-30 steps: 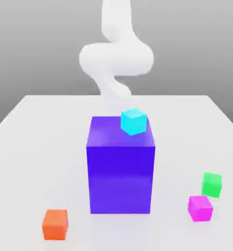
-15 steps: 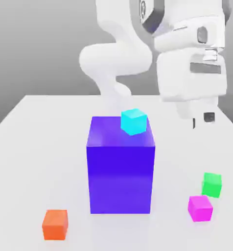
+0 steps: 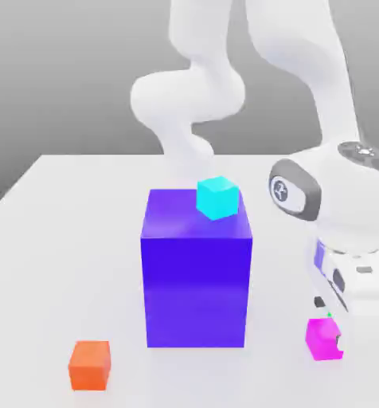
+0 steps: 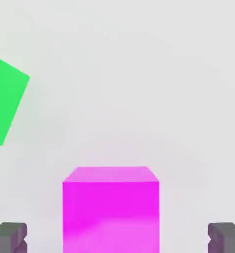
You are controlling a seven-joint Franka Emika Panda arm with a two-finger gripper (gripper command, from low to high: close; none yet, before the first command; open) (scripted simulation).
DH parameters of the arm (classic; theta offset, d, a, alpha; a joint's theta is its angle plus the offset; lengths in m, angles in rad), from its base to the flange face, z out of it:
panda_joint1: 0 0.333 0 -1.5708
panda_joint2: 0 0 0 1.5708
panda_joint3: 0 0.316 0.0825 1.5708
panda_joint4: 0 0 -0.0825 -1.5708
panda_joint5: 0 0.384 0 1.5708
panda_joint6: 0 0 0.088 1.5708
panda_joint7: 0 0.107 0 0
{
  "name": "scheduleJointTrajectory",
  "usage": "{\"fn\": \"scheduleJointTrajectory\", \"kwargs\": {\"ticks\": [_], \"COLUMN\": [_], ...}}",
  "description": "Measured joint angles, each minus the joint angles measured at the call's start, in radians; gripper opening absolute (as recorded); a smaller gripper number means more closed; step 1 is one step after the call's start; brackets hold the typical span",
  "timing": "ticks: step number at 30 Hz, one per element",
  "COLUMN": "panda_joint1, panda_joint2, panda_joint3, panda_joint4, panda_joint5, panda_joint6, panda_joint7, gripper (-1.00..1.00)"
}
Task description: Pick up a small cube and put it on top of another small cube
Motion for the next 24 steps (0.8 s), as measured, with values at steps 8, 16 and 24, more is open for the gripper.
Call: {"fn": "scheduleJointTrajectory", "kwargs": {"ticks": [8, 16, 24], "panda_joint1": [-0.004, 0.018, 0.185], "panda_joint2": [-0.019, -0.270, -0.333], "panda_joint3": [0.005, 0.084, 0.107], "panda_joint4": [-0.004, -0.080, -0.152], "panda_joint5": [0.003, 0.062, 0.089], "panda_joint6": [-0.018, -0.192, -0.182], "panda_joint7": [-0.002, 0.049, 0.204], "gripper": [-1.00, -1.00, -1.00]}}
